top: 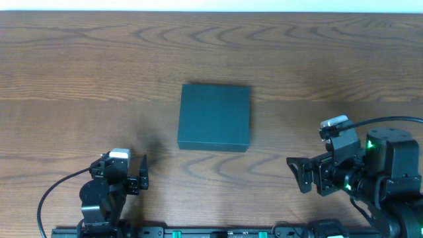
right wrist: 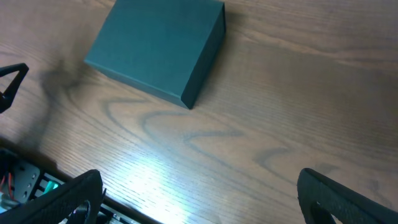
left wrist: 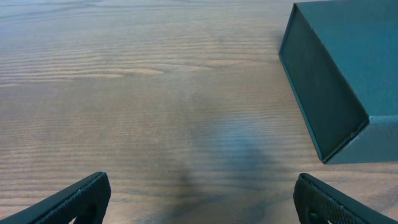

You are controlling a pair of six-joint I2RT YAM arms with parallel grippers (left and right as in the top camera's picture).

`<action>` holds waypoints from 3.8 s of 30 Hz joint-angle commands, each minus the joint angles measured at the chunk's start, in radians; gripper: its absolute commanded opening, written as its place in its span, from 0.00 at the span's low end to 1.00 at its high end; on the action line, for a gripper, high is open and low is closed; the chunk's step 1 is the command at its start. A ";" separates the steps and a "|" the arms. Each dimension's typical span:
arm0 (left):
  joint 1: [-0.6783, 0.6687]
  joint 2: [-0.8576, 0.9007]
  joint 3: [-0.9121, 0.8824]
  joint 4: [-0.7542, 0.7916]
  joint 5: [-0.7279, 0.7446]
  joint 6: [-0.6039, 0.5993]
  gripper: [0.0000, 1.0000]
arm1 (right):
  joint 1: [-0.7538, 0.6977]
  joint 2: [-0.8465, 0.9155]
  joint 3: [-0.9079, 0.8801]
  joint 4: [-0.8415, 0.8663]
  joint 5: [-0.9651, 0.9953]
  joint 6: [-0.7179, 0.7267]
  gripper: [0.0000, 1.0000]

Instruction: Pack container

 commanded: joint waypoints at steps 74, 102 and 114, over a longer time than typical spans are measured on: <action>0.002 -0.009 -0.014 0.008 -0.010 0.015 0.95 | -0.021 -0.804 -1.001 0.445 0.145 -0.198 1.00; 0.002 -0.009 -0.014 0.008 -0.010 0.015 0.95 | -0.021 -0.803 -1.023 0.475 0.145 -0.198 0.99; 0.002 -0.009 -0.014 0.007 -0.010 0.015 0.95 | -0.021 -0.803 -1.023 0.475 0.145 -0.198 0.99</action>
